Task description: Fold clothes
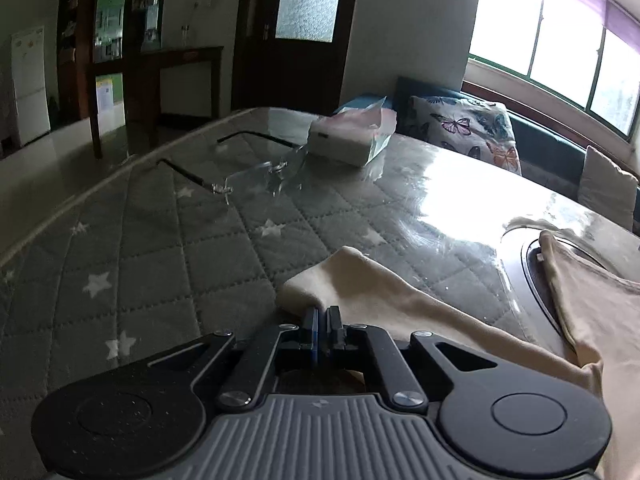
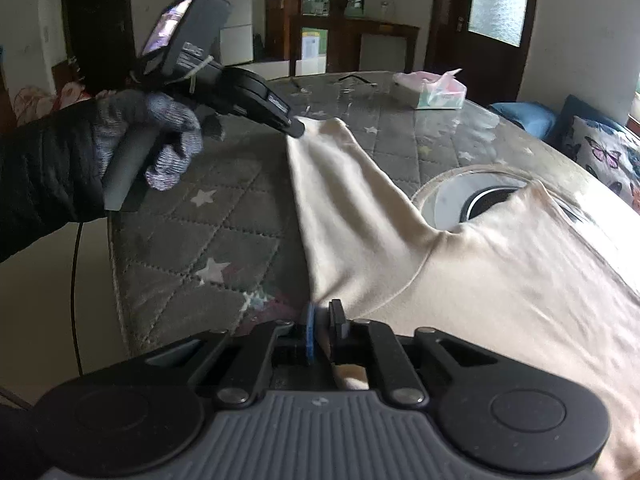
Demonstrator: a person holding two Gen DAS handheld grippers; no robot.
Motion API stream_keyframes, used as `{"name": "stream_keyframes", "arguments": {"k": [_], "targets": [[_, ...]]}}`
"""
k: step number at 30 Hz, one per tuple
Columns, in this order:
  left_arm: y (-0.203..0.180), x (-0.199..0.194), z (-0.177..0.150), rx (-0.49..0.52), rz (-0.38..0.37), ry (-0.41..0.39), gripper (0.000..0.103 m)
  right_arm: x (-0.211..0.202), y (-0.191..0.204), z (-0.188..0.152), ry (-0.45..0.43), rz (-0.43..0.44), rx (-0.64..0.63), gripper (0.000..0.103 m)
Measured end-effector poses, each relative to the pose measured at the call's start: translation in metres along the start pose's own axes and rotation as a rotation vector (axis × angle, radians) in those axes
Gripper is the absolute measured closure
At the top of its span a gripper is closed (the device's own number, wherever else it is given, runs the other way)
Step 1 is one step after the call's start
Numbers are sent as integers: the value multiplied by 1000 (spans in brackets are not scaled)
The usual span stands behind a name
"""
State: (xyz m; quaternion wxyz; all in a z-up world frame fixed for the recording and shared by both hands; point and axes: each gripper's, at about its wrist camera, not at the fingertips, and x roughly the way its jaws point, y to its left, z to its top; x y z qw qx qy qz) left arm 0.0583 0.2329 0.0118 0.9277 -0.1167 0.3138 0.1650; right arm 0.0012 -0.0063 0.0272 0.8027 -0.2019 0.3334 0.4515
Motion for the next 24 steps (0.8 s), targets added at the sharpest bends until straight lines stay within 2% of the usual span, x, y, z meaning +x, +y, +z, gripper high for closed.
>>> {"name": "stream_keyframes", "arguments": {"k": [3,6,9,13,19,24], "targets": [[-1,-2,-1,4,-3,0,99,-6,-2,1,-3,28,17,81],[0,-4,-1,-1,-4,1,99,-15,-14,4,-38,23,79,81],[1,-8,0,-4,-9,-5,99,-20,-31,9,-70,-13,139,81],[1,-10,0,-14,-9,1,99,-8,-52,10,-56,-68,214,81],[1,-25,7,-24,-39,-31,99,4,-37,0,10,-123,138,81],[-13,-51,21,-6,-98,-99,99,3,-23,-4,2,-172,76,81]]}}
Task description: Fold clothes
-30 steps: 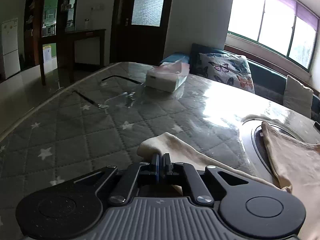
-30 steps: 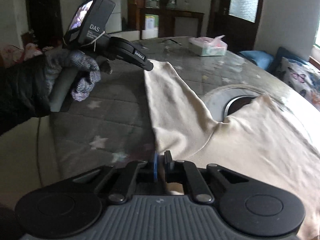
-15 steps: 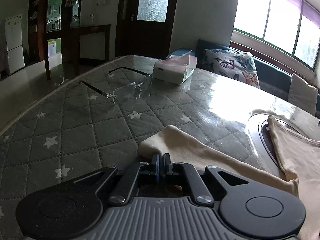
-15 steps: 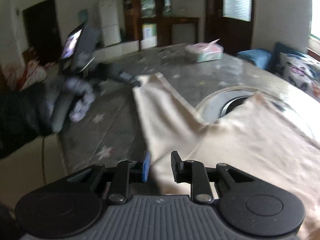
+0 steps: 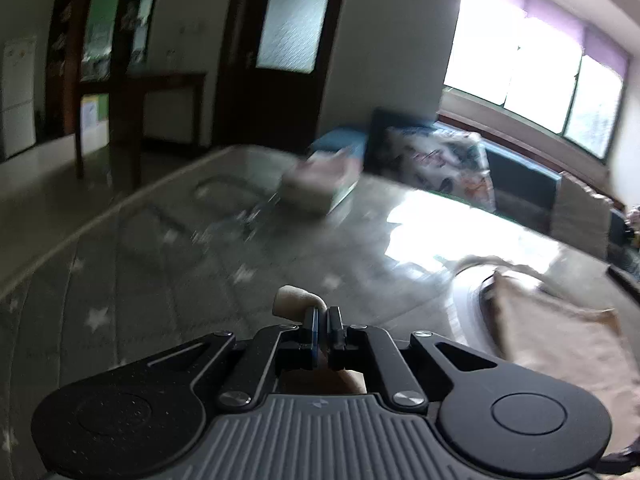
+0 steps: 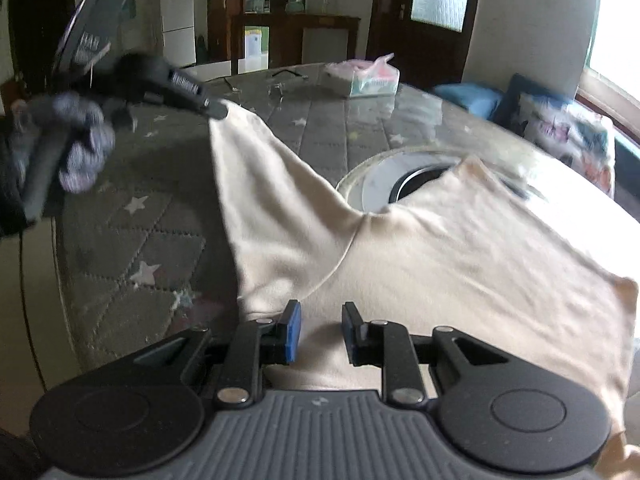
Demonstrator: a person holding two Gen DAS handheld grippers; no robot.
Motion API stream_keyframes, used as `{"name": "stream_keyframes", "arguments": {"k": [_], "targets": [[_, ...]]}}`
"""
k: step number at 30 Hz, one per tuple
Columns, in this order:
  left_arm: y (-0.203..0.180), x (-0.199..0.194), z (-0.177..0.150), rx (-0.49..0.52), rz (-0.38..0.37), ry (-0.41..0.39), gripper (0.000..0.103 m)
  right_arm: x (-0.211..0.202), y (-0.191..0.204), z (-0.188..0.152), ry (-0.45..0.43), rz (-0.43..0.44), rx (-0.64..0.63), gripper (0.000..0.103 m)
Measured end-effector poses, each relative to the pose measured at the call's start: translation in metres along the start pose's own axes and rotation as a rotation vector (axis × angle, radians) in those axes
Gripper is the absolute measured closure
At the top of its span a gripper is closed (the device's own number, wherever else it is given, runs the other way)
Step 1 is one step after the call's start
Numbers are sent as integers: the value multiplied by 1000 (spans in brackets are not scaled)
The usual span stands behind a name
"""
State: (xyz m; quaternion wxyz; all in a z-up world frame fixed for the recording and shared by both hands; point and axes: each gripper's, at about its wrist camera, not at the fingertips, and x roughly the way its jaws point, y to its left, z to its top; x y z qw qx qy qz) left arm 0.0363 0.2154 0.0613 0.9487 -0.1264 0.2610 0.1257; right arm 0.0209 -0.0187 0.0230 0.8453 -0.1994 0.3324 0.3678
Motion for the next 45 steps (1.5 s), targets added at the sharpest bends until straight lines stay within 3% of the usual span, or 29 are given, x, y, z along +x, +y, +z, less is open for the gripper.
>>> {"name": "stream_keyframes", "arguments": {"k": [6,12,19,25,31,33,34,40,45], "targets": [[-44,-40,26,66,-114,-100,99,2,8,-3,-11,6,-24,81],[-112,-73,38,193,-304,-151,99,-18,-12,-5,-38,29,68,81],[-198,-81,15,350,-523,-96,99,-59,-65,-27,-87,-44,221,81],[-249,-63,-17,430,-666,28,95,-86,-113,-59,-84,-140,368,81],[-260,-57,-42,496,-700,127,91,-106,-135,-89,-64,-193,445,81],[-251,-62,-44,517,-688,120,78,-112,-137,-95,-62,-203,450,81],[-245,-64,-43,520,-671,107,73,-114,-138,-96,-64,-208,453,81],[-198,-58,-40,517,-505,87,73,-120,-146,-95,-92,-210,487,81],[-154,-35,-50,493,-372,163,74,-100,-147,-88,-77,-196,479,81]]}}
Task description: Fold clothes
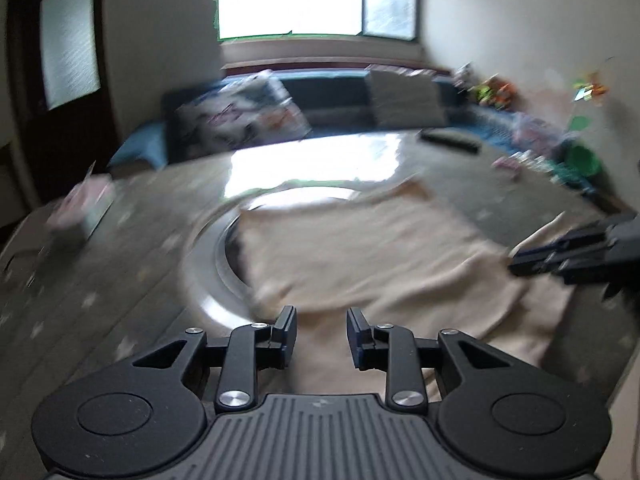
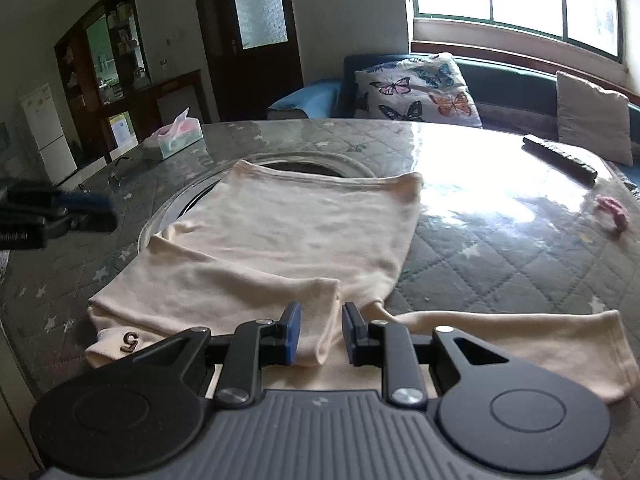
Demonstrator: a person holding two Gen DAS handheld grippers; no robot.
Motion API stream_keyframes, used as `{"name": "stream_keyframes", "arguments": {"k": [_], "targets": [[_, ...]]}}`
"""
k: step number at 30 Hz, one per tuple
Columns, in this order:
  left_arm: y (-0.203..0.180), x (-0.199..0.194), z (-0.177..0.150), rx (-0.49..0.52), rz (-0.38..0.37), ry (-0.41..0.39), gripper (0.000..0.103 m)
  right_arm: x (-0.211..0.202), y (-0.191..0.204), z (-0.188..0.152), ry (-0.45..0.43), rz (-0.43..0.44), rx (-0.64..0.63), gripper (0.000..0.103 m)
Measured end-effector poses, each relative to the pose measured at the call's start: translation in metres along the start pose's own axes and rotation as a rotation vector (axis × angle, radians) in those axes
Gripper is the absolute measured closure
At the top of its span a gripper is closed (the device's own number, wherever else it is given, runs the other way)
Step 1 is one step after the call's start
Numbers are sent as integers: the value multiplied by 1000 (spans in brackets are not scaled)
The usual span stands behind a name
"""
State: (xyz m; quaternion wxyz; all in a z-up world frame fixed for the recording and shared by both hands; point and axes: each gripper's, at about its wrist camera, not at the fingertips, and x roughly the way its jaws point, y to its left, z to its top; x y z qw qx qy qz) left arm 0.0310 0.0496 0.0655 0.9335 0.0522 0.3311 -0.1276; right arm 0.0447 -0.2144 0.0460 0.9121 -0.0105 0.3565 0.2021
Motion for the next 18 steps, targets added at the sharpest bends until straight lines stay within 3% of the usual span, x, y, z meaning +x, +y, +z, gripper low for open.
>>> {"name": "stream_keyframes", "arguments": {"k": [4,13,18], "targets": [[18,9,-15,-34,27,42,76,20,2,1,20,-15,12,81],[24,50,2,-109,-7,44,77,39,5,1,47,-45,12,81],[32,73,2,-162,25,71,77,40,5,0,50,-50,13,81]]}}
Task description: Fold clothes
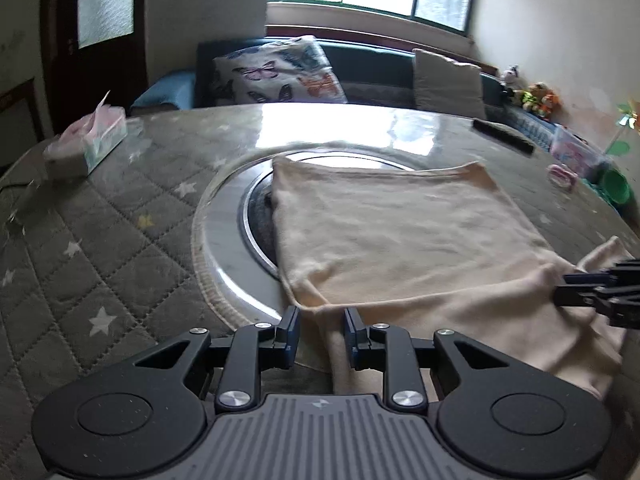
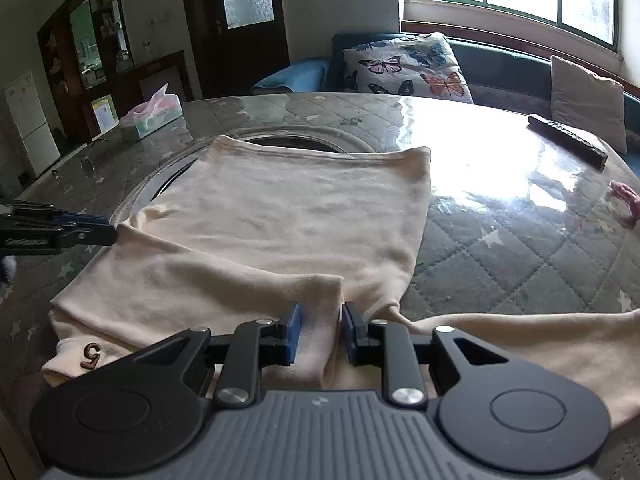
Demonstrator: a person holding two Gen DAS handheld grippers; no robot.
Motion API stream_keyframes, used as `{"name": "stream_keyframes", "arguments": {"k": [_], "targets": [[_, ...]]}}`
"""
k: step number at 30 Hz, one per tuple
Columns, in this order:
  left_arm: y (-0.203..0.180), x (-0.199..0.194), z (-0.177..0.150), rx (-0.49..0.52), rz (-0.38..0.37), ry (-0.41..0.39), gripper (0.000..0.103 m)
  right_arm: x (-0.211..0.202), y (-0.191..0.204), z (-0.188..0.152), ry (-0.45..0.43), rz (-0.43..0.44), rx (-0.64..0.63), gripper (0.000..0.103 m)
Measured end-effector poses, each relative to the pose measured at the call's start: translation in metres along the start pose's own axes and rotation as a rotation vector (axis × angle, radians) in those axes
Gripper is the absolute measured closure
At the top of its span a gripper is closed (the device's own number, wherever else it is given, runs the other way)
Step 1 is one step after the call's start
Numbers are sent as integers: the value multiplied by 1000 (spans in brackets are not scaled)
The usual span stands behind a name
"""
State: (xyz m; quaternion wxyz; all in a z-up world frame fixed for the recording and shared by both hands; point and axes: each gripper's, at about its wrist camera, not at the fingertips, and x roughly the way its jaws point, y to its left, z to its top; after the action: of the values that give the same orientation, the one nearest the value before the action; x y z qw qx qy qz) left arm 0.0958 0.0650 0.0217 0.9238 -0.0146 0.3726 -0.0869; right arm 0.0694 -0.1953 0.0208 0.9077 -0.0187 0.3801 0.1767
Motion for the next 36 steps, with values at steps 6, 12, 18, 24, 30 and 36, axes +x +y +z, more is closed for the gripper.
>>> {"name": "stream_keyframes", "arguments": {"k": [6,12,18,24,30,36], "targets": [[6,-8,-1,-12,15,-18,75,-8,-2,2,-22,-16,1,81],[-4,-16,6,1,26,-55,77,-5,5,15,-72,5,-7,81],[-22,-24,-2,74,-26,-56,76,-2,3,11,-35,-12,-8,81],[-43,-28,-10,152,-98,-56,76,-28,6,-8,-14,22,-41,81],[-57,-26,-16,211,-132,-41,75,-30,12,-23,5,13,-49,84],[-52,-20,-19,222,-136,-11,75,-47,17,-19,-35,2,-40,95]]}}
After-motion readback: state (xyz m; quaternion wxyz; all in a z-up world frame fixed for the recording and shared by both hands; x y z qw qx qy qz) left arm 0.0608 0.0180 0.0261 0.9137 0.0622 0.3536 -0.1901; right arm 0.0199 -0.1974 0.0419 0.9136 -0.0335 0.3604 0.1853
